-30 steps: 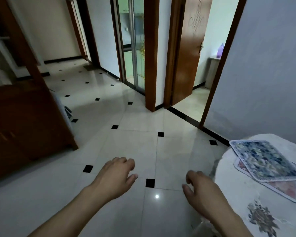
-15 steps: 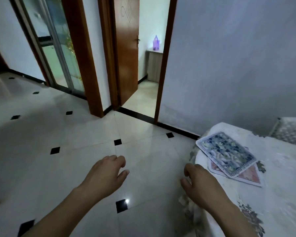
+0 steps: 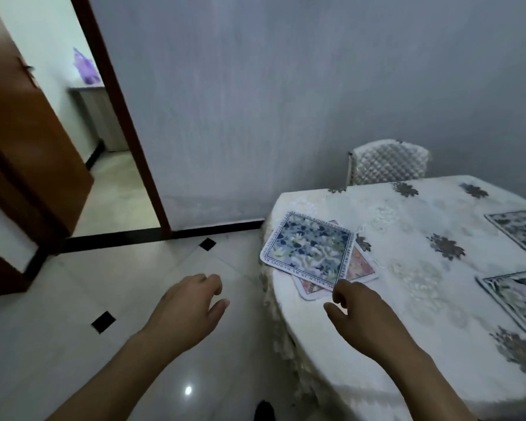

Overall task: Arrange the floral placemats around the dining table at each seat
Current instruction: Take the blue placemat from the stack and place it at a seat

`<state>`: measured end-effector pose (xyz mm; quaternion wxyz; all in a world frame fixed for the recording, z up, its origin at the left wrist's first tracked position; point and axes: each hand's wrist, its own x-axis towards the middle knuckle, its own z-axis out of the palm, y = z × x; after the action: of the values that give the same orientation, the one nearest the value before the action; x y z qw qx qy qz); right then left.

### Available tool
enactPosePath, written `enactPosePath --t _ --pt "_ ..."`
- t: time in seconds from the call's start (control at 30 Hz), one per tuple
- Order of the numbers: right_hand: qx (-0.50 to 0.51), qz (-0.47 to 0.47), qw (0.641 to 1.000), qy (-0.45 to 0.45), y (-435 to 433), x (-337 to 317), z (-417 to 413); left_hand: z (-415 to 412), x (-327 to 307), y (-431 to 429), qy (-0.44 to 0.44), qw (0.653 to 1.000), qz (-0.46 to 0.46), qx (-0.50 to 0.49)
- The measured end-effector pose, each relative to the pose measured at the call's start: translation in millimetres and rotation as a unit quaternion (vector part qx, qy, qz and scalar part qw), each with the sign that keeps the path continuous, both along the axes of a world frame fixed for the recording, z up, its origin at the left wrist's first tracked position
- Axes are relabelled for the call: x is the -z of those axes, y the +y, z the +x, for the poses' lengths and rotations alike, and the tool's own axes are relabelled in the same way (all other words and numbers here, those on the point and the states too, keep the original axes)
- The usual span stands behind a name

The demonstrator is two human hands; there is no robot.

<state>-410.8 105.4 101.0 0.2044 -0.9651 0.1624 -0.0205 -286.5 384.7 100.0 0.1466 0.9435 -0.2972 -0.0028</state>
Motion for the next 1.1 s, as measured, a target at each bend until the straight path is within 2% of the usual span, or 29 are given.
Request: enactPosePath --t 0.37,0.53,0.83,1.0,1.1 --pt "0.055 0.053 0.997 0.017 -75 28 129 166 24 -96 0.018 0.997 0.043 0.066" --pt "0.124 0.070 0.989 0.037 -95 40 162 240 56 -133 0.025 0.986 0.058 0.154" --pt "0.334 0.107 0.933 0.081 -91 64 207 351 100 -196 0.110 0.941 0.031 0.319" --pt "0.383 0.136 0.904 0.128 -89 91 216 370 138 -219 0.102 0.921 0.089 0.364" --pt "0.395 0.164 0.892 0.149 -97 111 219 368 160 -229 0.126 0.918 0.128 0.355"
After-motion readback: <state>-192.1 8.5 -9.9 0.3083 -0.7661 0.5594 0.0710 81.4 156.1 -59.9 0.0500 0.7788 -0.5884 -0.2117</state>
